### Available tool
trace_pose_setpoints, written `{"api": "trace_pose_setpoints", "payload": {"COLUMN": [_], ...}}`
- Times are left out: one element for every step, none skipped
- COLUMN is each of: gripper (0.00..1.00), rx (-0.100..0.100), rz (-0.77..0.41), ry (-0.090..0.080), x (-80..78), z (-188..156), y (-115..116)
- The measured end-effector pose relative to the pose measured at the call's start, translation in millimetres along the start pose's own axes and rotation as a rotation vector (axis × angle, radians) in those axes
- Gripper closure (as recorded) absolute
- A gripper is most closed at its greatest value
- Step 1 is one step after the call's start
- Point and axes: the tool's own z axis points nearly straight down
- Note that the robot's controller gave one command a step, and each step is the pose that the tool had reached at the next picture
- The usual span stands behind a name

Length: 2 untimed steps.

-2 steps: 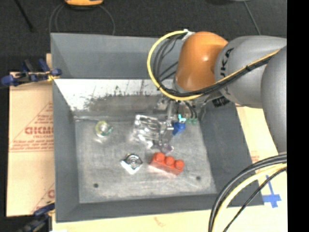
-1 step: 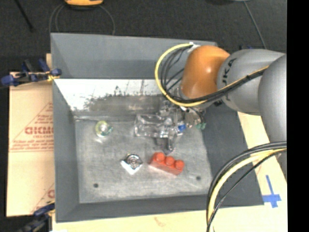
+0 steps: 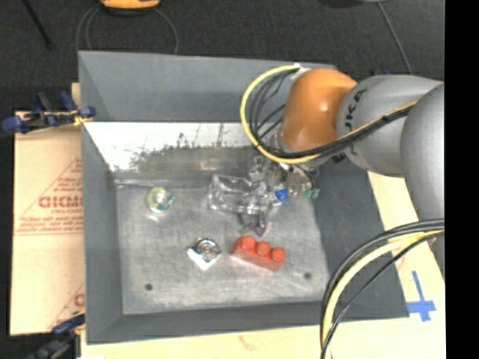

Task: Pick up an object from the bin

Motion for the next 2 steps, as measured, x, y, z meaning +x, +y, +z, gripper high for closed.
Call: {"api": "trace_pose_setpoints", "payload": {"gripper": [1.0, 0.0], "rx": [-0.002, -0.006], "rz": [-0.462, -0.46], "ry": [0.008, 0.009], "x": [20.4, 20.6], "z": [-136.5, -135.1], "y": [-6.1, -5.3]}}
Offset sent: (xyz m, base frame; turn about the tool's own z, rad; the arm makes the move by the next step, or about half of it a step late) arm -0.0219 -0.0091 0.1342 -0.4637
